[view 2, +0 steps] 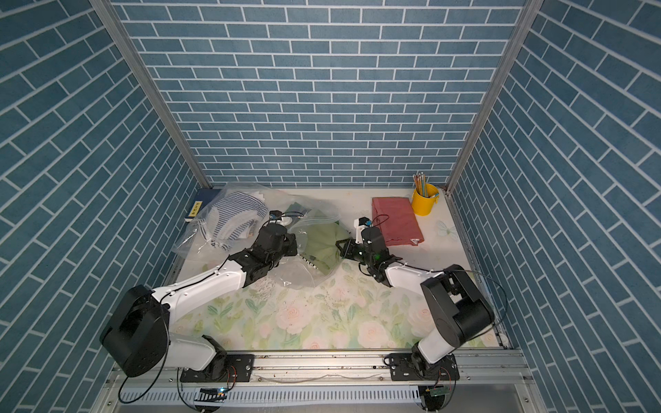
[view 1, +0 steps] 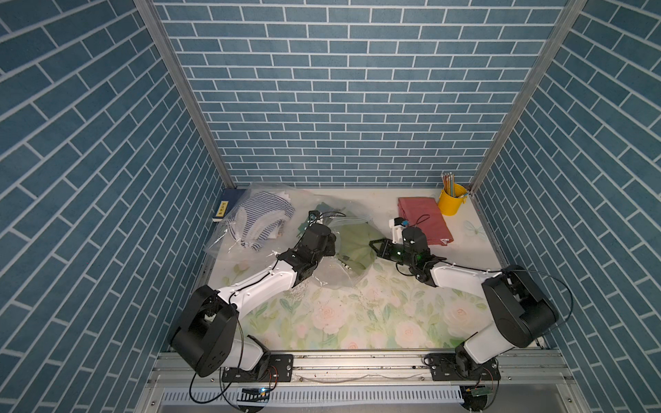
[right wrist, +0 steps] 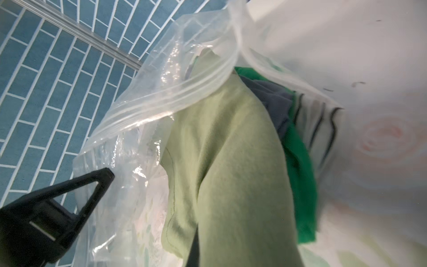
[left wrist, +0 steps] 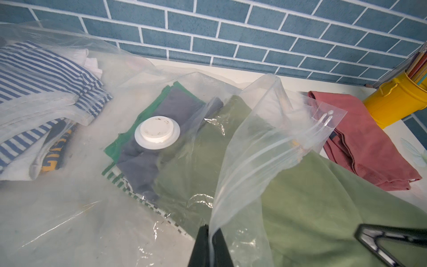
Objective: Take the tank top out of the vacuum bag
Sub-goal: Take out the tank top from the vacuum bag.
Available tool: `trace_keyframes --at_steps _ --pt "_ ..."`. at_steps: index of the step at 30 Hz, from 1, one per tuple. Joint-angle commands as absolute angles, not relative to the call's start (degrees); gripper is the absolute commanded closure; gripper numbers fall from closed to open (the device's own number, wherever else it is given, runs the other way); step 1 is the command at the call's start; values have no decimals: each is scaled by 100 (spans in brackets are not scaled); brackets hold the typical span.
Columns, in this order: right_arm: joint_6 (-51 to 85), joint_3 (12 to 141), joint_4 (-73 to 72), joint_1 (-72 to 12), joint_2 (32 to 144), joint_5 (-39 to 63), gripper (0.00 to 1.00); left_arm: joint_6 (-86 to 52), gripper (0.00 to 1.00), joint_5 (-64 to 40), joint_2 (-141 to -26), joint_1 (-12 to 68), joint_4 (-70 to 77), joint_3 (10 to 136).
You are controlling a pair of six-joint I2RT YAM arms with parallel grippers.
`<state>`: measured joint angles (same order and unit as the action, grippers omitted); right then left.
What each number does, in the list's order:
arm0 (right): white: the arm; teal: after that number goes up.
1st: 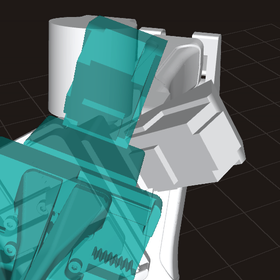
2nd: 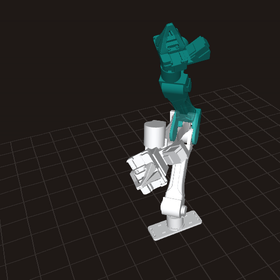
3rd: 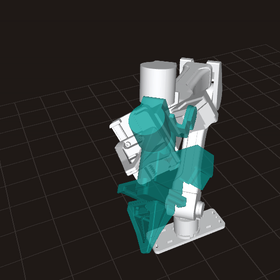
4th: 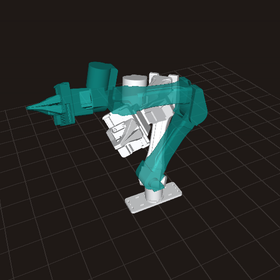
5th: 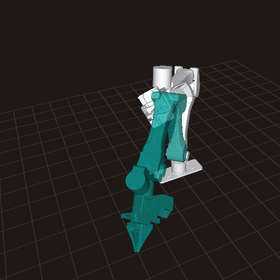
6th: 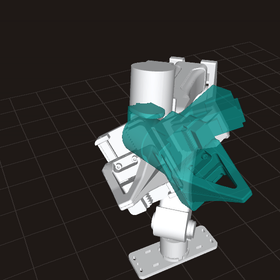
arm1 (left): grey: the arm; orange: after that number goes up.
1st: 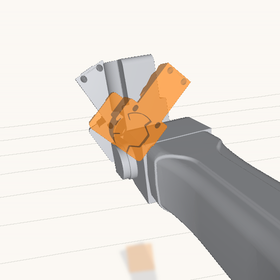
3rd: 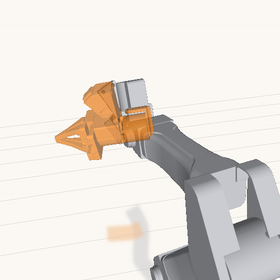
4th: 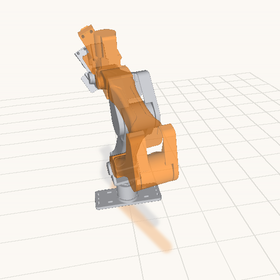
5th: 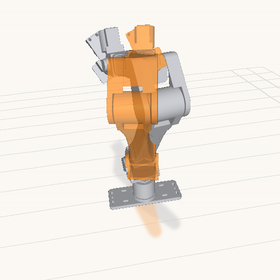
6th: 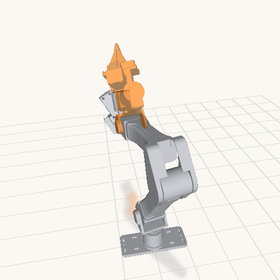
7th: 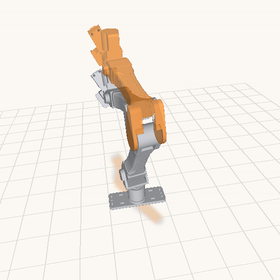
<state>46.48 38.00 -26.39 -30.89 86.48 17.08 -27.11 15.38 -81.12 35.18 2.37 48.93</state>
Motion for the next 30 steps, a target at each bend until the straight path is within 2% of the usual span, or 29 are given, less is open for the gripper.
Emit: trace_keyframes --at_steps 1,8,20,24,25,29,30 --pt "4601 3380 -2234 -2824 8009 1538 100 -2610 100 1637 -8103 3516 175 4936" --pt "4522 2447 -984 -2280 6740 1329 100 -2541 100 1709 -8069 3508 222 4888" --pt "4735 1926 1565 -2138 4785 90 100 -2593 100 1731 -7912 3506 420 4544" --pt "4757 1752 1612 -2127 4546 384 100 -2600 100 1715 -7893 3499 475 4535" --pt "4735 1733 1591 -2130 4578 580 98 -2598 100 1703 -7899 3500 479 4550" --pt "4494 1968 1996 -2136 4584 693 50 -2579 100 1699 -7919 3498 475 4579" --pt "4400 2111 2208 -2139 4541 616 42 -2581 100 1709 -7921 3498 467 4587"
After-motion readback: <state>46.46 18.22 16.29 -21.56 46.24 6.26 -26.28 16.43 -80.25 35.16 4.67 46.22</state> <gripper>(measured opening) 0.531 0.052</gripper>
